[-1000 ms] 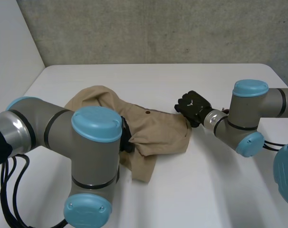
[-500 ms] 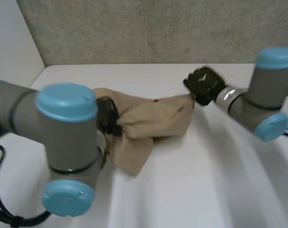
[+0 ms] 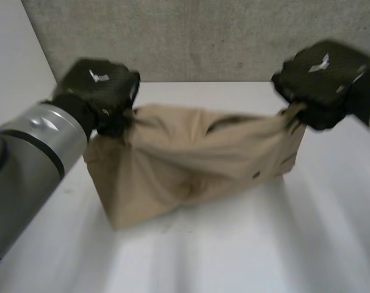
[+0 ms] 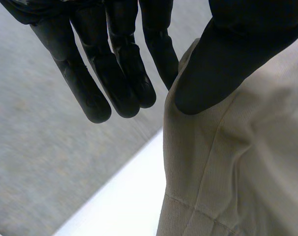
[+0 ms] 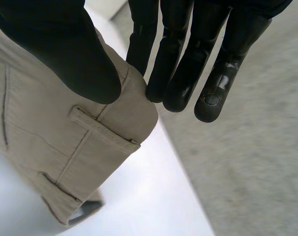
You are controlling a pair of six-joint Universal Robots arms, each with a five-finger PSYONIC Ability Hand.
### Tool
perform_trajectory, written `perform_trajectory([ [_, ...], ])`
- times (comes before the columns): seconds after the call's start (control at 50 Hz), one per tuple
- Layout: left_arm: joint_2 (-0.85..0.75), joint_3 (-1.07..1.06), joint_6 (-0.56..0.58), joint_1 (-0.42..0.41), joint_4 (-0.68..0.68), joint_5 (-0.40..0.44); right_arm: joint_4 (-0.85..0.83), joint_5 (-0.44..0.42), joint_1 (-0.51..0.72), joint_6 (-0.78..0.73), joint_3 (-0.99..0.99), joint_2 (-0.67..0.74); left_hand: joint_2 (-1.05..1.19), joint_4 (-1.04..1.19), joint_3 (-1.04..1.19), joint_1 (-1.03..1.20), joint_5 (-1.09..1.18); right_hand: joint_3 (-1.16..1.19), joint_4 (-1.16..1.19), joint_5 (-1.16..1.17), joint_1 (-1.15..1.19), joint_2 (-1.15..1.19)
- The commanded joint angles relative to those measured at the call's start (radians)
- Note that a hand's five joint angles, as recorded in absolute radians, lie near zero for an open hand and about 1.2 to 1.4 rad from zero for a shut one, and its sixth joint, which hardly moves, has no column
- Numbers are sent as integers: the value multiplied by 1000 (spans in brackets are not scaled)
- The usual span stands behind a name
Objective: Fold the shorts.
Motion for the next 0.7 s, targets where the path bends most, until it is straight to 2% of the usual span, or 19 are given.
perform_trajectory([
  [0.02,-161,-28,86,9,-22,10,18,168,98,-146,12,201,200,202,207,294,253,220,209,245,468,215],
  [0.14,-274,38,158,83,48,11,-61,205,100,-131,-91,342,200,202,207,294,253,220,209,245,468,215],
  [0.24,-325,176,211,105,238,11,-221,224,98,-71,-212,411,200,202,207,294,253,220,209,245,468,215],
  [0.26,-327,211,229,105,327,11,-283,234,97,-28,-267,419,200,202,207,294,253,220,209,245,468,215],
  [0.32,-316,250,266,105,479,14,-382,259,95,46,-352,422,200,202,207,294,253,220,209,245,468,215],
  [0.34,-308,271,296,105,584,16,-458,270,92,96,-398,419,200,202,207,294,253,220,209,245,468,215],
  [0.42,-273,314,356,103,818,11,-674,288,101,179,-441,395,200,202,207,294,253,220,209,245,468,215],
  [0.46,-253,325,362,100,882,10,-744,293,101,193,-435,370,200,202,207,294,253,220,209,245,468,215],
  [0.52,-229,321,362,88,909,8,-799,293,103,193,-412,321,200,202,207,294,253,220,209,245,468,215],
  [0.58,-204,275,359,77,881,7,-781,282,101,198,-346,264,200,202,207,294,253,220,209,245,468,215],
  [0.7,-121,42,343,72,832,4,-700,271,101,193,-196,240,200,202,207,294,253,220,209,245,468,215],
])
